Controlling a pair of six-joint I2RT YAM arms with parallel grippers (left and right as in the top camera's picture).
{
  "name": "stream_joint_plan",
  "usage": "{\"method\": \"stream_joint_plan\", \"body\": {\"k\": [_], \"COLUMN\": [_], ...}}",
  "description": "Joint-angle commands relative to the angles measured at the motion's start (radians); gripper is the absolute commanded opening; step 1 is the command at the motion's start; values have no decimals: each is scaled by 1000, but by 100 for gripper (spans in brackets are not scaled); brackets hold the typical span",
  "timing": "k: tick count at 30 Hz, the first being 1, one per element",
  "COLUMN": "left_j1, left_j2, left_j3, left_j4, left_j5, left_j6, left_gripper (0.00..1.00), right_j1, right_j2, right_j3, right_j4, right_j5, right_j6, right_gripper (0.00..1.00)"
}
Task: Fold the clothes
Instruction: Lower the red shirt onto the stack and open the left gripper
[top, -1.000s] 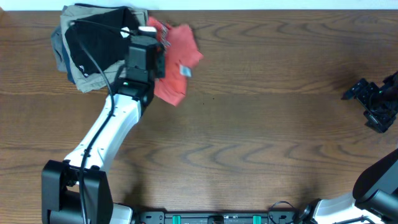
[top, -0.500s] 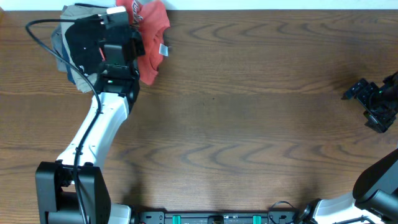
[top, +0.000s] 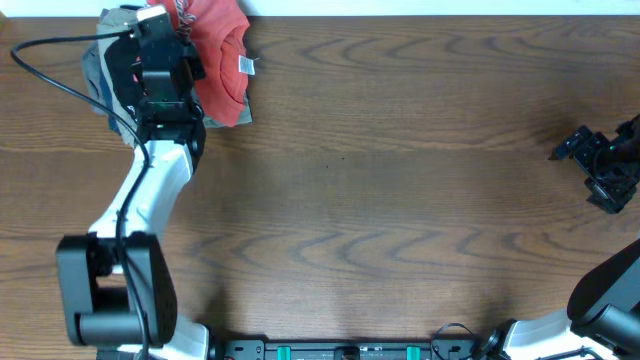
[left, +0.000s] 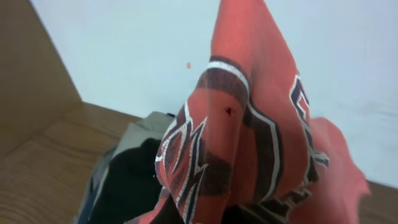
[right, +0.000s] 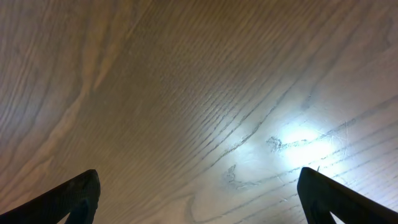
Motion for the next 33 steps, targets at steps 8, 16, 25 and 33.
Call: {"method": "stream_joint_plan", "body": {"k": [8,16,25,33], "left_j1": [89,186,167,38], "left_j2": [125,231,188,72], "left_j3": [30,31,31,31], "left_j4": [195,209,229,260], "left_j5": [-217,-218,-219,-140], "left_j6": [6,6,92,92], "left_gripper": [6,31,78,68], "right_j1": [-8,-8,-8,-8], "right_j2": [-18,-18,-18,-18], "right_j3": [12,12,12,12], "right_j4": [0,0,0,0], "right_j5": [9,9,9,9], "right_j6": [-1,-1,-1,-1], "right_gripper": [99,99,99,99]}}
